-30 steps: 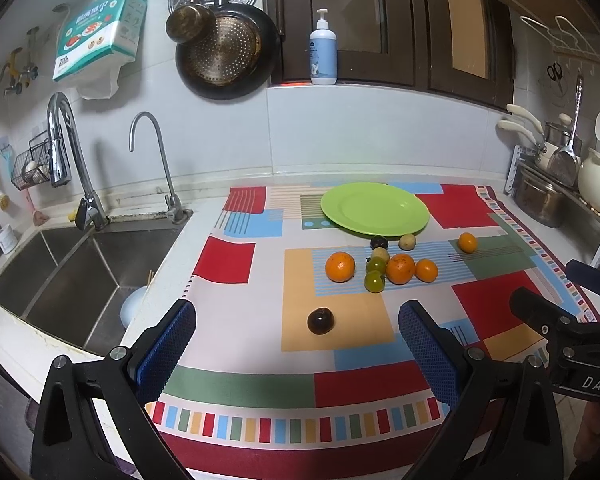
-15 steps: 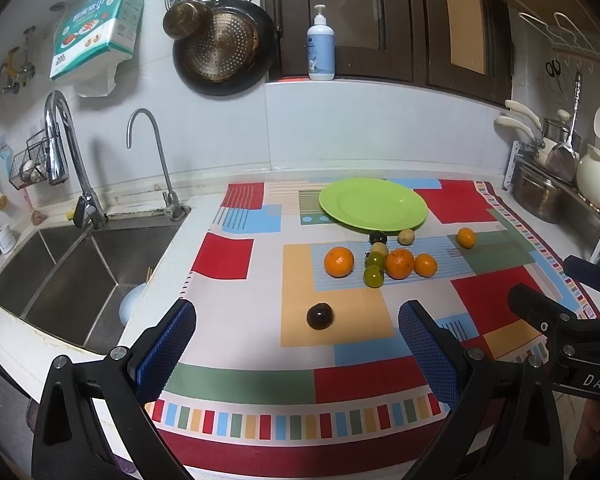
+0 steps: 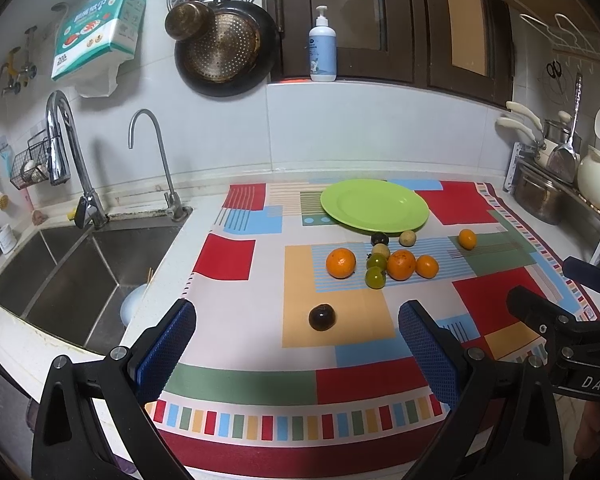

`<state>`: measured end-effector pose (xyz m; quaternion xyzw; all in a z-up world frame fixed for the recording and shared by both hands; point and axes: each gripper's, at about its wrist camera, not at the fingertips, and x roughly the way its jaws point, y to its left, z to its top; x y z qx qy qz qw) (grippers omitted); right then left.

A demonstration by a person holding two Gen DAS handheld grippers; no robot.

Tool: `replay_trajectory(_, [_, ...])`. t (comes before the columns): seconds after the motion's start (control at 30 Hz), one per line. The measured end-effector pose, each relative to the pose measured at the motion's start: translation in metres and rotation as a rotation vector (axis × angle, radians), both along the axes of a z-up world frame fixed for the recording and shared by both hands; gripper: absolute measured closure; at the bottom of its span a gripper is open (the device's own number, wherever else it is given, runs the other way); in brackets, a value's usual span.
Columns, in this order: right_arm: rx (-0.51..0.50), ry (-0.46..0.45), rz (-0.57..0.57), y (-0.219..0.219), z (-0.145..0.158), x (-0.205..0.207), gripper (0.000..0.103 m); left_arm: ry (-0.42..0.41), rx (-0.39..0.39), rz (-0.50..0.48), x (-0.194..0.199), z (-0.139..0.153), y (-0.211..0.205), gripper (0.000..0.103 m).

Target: Organize fruits

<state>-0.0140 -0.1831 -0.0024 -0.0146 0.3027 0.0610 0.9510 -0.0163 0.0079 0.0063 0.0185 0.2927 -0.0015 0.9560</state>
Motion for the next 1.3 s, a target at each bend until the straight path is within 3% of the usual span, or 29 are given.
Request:
replay_trajectory(0.7, [-0.019,0.030,0.037,0.010,-0.006,0.014,0.001,0.033,0.006,0.004,0.010,-0.011,0.006,0.000])
replay_trajectory(0.97, [-0.040,0.080,0.075,0.017,-0.019,0.031,0.003,0.080,0.000,-0.020,0.023,-0.030,0.007,0.019])
replay_trajectory(1.3, [-0.054,0.160,0.171,0.033,-0.045,0.060,0.025,0.107,0.044,-0.120,0.042,-0.052,0.001,0.036])
